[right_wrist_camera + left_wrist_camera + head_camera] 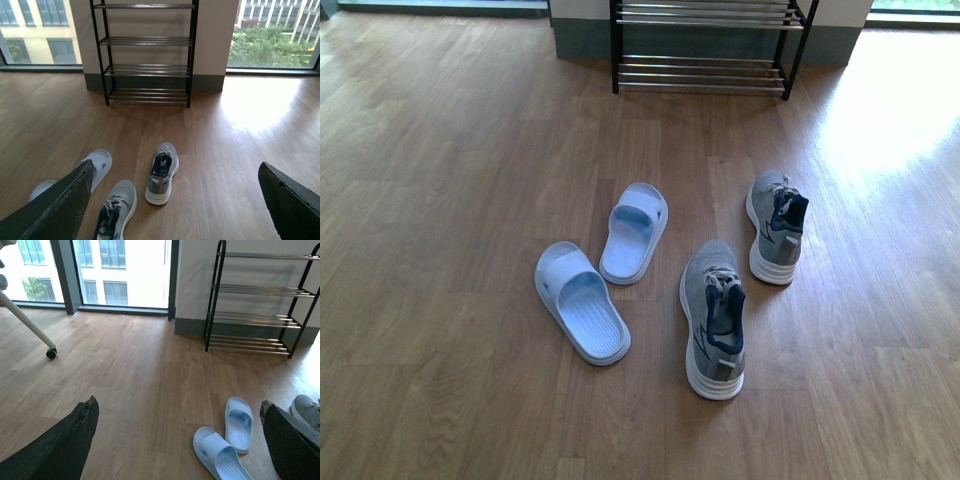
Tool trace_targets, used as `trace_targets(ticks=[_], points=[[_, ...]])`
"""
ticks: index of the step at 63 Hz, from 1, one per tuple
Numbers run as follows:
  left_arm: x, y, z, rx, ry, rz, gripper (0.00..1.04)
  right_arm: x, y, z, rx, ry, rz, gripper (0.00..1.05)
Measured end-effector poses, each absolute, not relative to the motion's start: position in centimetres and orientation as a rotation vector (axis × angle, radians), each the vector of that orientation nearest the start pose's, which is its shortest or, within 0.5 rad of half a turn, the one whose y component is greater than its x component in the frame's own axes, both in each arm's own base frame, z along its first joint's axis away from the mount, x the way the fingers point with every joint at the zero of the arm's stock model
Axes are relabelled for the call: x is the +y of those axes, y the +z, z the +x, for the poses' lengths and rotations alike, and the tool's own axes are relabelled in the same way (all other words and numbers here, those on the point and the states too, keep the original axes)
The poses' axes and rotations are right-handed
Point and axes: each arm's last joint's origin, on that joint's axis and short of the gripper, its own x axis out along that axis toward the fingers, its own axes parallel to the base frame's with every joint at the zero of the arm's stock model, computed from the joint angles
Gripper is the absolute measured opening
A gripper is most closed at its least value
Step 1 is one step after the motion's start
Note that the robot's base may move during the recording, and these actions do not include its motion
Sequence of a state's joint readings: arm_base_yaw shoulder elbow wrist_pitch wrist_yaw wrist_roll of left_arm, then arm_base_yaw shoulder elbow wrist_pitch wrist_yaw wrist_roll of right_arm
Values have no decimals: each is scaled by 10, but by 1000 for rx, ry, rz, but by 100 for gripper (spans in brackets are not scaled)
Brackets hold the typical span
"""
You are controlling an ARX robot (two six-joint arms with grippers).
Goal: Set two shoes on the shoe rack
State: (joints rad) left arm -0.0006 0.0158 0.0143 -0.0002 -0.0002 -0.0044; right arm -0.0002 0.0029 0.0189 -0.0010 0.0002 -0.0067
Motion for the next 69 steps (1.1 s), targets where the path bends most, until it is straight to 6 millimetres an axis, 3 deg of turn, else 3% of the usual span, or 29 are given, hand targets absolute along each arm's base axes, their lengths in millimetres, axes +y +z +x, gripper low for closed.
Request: trace_targets(ticks=[69], points=[[0, 167, 98, 2, 0, -4, 95, 0, 170, 97, -15, 0, -7, 96]])
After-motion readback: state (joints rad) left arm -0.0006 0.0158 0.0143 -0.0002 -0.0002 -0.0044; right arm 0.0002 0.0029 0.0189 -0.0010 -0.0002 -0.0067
